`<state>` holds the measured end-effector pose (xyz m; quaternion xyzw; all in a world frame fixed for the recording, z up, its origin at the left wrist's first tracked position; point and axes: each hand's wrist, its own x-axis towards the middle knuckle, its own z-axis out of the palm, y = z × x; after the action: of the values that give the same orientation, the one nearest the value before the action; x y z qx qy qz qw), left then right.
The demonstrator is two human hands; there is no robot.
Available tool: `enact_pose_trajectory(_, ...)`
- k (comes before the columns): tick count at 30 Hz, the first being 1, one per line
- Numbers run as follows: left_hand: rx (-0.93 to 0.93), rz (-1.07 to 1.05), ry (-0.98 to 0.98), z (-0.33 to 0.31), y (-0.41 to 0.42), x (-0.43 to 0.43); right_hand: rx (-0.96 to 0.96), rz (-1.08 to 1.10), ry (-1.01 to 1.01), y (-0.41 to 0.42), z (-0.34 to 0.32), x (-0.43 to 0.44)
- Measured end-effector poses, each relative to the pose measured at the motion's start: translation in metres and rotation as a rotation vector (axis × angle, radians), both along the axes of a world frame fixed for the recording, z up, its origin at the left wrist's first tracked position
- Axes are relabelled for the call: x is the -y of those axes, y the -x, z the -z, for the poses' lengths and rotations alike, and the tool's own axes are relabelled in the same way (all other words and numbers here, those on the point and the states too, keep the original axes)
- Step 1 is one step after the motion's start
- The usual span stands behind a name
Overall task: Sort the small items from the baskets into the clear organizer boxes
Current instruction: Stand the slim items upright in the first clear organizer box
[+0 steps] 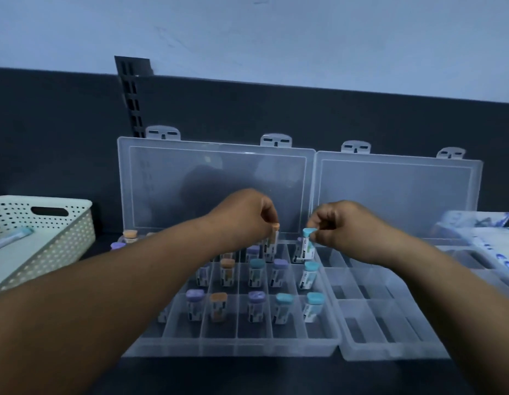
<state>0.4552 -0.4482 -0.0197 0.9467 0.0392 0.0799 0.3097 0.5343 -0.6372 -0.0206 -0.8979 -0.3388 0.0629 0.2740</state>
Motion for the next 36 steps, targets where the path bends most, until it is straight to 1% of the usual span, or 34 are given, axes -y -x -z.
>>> enact_pose_trajectory(6,-0.047,-0.012,-0.026,0.008,-0.006,0.009,-0.029,-0.006,0.038,-0.001,0.016,0.003)
enact_pose_trajectory(13,-0.039,-0.009,-0.03,0.01,-0.008,0.017,-0.052,-0.009,0.05,0.001,0.026,0.004)
enact_pose_trajectory(28,-0.207,-0.011,-0.114,0.022,-0.01,0.02,-0.13,-0.007,0.045,-0.001,0.03,0.001)
enact_pose_trajectory(36,-0.193,-0.017,-0.12,0.024,-0.009,0.018,-0.126,-0.006,0.035,-0.001,0.027,0.001)
